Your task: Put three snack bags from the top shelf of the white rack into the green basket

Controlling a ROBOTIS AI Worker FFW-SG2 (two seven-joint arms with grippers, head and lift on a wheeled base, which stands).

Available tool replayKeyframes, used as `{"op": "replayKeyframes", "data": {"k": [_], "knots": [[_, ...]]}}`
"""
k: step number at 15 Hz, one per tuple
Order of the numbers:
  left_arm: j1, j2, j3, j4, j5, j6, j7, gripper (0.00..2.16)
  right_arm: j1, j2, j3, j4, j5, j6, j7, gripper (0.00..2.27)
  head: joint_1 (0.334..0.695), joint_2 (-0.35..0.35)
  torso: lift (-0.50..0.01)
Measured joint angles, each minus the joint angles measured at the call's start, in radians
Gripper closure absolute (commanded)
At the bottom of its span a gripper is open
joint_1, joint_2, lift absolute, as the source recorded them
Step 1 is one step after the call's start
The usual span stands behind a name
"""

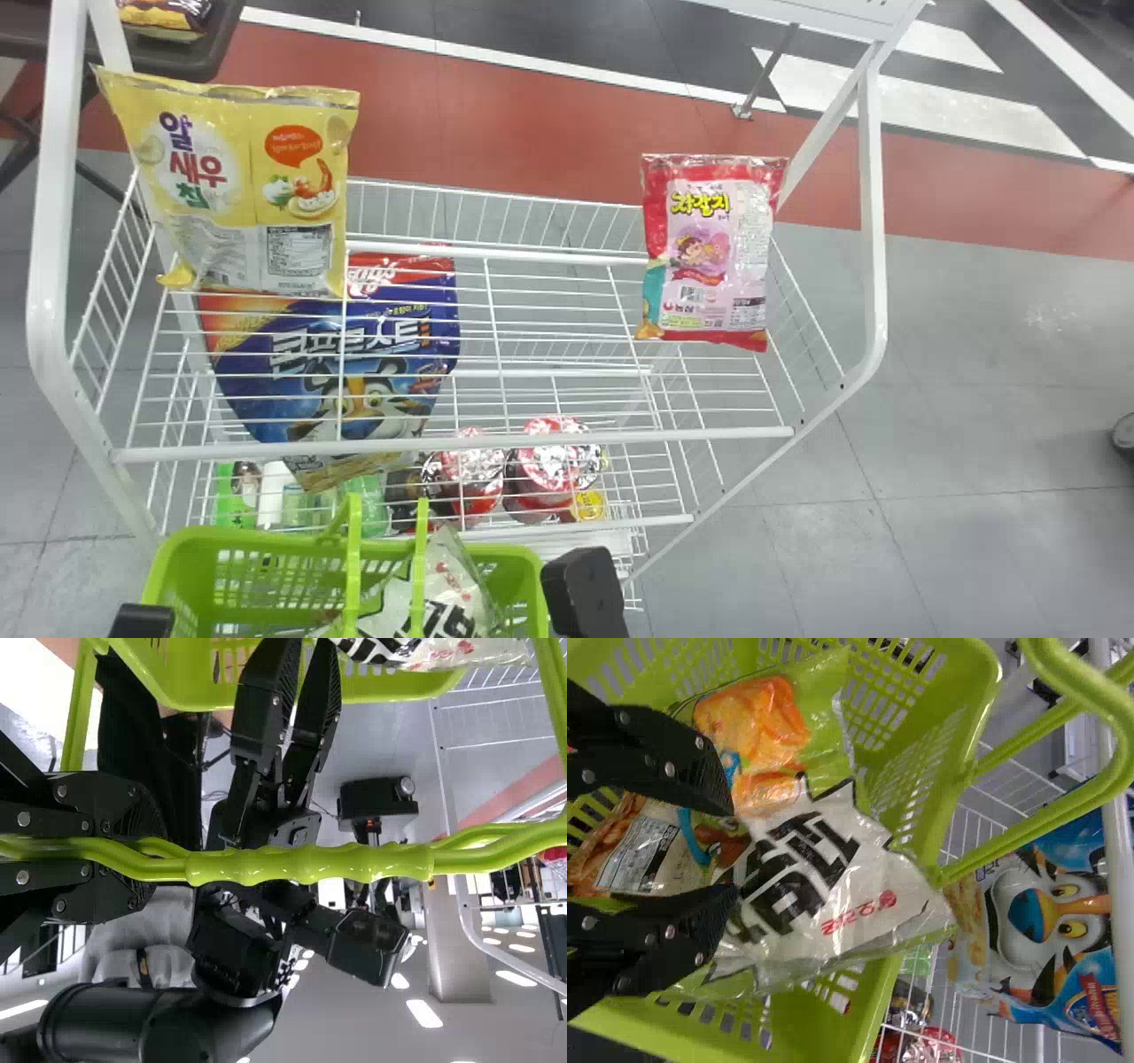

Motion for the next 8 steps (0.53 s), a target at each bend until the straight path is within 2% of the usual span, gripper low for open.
{"op": "replayKeyframes", "data": {"k": [2,8], "knots": [[0.000,0.000,-0.002,0.000,-0.001,0.000,0.001,2.15,-0.003,0.001,-0.020,-0.013,-0.003,0.045,-0.012,0.04,0.695,-0.350,0.000],[-0.003,0.000,0.003,0.001,-0.001,0.000,0.004,2.15,0.114,0.005,-0.169,-0.183,-0.106,-0.172,0.028,0.06,0.695,-0.350,0.000]]}}
